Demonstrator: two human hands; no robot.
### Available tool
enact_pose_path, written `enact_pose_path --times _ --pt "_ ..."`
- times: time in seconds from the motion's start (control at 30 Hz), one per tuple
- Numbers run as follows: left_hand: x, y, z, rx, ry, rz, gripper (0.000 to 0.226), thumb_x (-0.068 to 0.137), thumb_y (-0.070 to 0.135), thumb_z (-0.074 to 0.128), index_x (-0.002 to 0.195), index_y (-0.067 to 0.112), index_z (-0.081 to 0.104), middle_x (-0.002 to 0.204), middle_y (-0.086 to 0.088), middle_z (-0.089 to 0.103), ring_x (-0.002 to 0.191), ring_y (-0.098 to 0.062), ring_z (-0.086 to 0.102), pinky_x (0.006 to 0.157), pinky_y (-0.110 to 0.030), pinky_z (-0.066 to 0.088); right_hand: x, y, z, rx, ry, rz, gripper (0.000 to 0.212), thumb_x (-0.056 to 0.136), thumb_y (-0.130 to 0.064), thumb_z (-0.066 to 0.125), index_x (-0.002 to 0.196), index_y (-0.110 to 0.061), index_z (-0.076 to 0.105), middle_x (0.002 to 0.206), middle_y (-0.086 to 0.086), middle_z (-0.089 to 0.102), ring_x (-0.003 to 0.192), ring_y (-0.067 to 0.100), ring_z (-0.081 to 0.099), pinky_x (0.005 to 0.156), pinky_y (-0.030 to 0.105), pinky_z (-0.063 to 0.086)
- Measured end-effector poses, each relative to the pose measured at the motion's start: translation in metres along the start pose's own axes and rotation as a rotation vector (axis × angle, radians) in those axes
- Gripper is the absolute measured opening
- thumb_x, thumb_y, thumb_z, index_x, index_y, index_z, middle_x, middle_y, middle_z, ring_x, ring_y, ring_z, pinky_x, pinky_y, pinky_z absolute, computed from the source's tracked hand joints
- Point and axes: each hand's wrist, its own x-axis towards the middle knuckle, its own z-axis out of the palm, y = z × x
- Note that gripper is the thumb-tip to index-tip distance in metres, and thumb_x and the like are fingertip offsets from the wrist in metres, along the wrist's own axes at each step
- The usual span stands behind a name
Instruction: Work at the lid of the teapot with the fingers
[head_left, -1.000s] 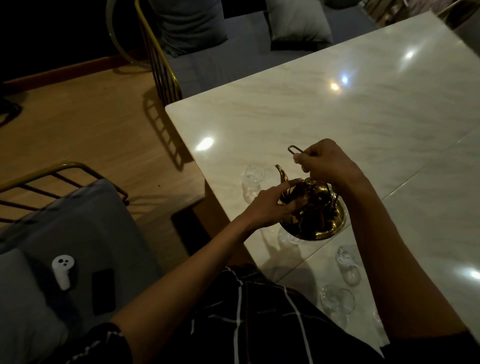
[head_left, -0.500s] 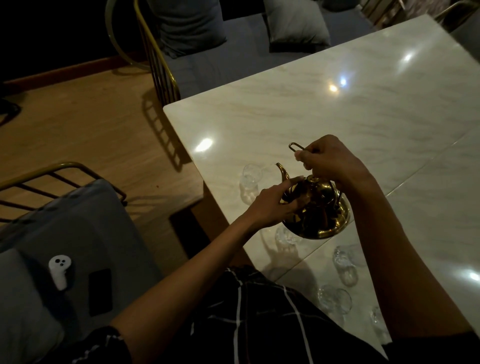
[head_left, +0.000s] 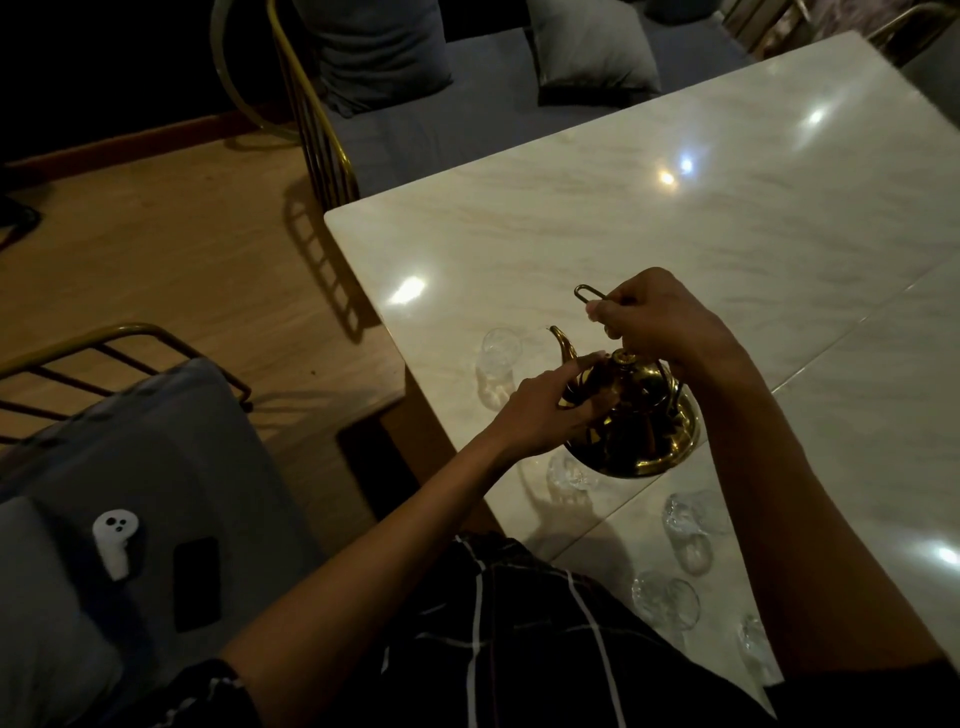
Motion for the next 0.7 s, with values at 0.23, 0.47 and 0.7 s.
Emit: enact_pose_path --times 0.23,0.47,0.7 --pt "0.0028 0.0017 0.0018 0.013 0.006 0.001 0.078 0.082 0.075 0.051 0.152 0.043 0.041 0.133 -0.005 0.067 0.124 -0.024 0.063 0.104 -0.051 0.054 0.0022 0.0014 -0.0025 0.001 -0.002 -0.014 0.033 0.095 -0.027 0.064 0.097 0.004 0.075 0.081 0.016 0.071 0.071 0.026 0.066 0.062 0.030 0.051" --pt "0.0029 0.0056 0.0042 -0.002 0.014 -0.003 0.079 0.081 0.077 0.051 0.152 0.043 0.042 0.132 -0.005 0.068 0.125 -0.023 0.063 0.102 -0.051 0.055 0.0004 0.0020 -0.0051 0.009 0.000 -0.012 0.031 0.095 -0.026 0.063 0.100 0.002 0.075 0.073 0.005 0.066 0.065 0.017 0.061 0.059 0.027 0.049" --pt "0.0026 0.0051 0.0051 0.009 0.011 -0.003 0.071 0.090 0.064 0.056 0.155 0.038 0.041 0.138 -0.009 0.066 0.127 -0.026 0.062 0.105 -0.052 0.053 -0.0005 0.0012 -0.0060 0.006 -0.011 -0.003 0.030 0.095 -0.026 0.063 0.102 0.001 0.075 0.073 0.003 0.065 0.069 0.017 0.062 0.061 0.027 0.049"
